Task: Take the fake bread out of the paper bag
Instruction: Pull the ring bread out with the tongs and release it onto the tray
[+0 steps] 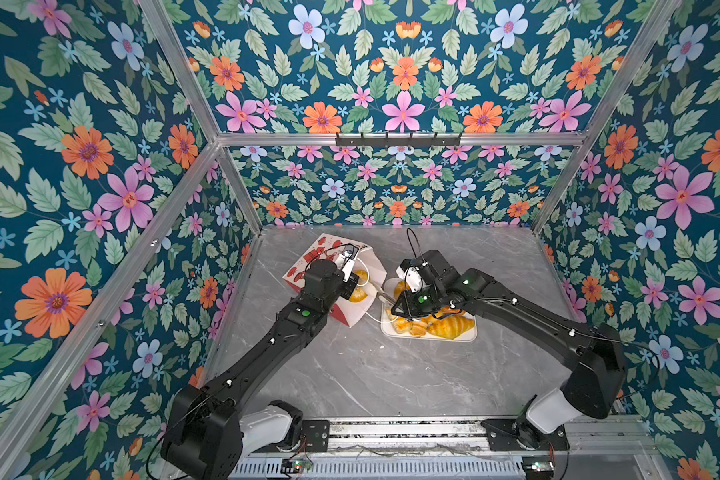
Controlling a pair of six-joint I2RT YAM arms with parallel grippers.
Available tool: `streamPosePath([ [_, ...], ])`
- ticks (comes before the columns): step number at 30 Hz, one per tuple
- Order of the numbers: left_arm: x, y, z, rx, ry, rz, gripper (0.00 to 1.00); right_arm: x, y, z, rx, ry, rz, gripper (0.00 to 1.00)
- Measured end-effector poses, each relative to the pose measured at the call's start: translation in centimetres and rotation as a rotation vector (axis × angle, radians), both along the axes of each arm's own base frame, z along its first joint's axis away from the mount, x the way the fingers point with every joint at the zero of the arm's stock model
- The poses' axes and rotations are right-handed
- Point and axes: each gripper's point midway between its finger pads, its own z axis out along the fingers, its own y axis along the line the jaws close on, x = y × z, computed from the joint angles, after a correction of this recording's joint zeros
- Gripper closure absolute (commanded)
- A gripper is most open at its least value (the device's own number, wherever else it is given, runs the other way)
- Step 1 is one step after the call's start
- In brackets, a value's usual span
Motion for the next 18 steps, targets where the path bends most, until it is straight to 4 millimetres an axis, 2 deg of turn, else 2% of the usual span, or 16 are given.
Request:
streamPosePath([
  [7, 0.4, 1.3, 0.4, 0.017, -0.015, 0.074, 0.98, -2.2, -3.2, 2.3, -0.043, 0.009, 0.016, 0.79],
  [14, 0.4, 2.5, 0.5, 0.003, -0.008, 0.148, 0.98, -3.5, -8.5, 3.9, -0.144, 0.016, -0.028, 0.79],
  [18, 0.4, 3.4, 0.5, -0.017, -0.003, 0.209, 0.98, -4.1, -10.2, 5.0, -0.188, 0.015, -0.028, 0.79],
])
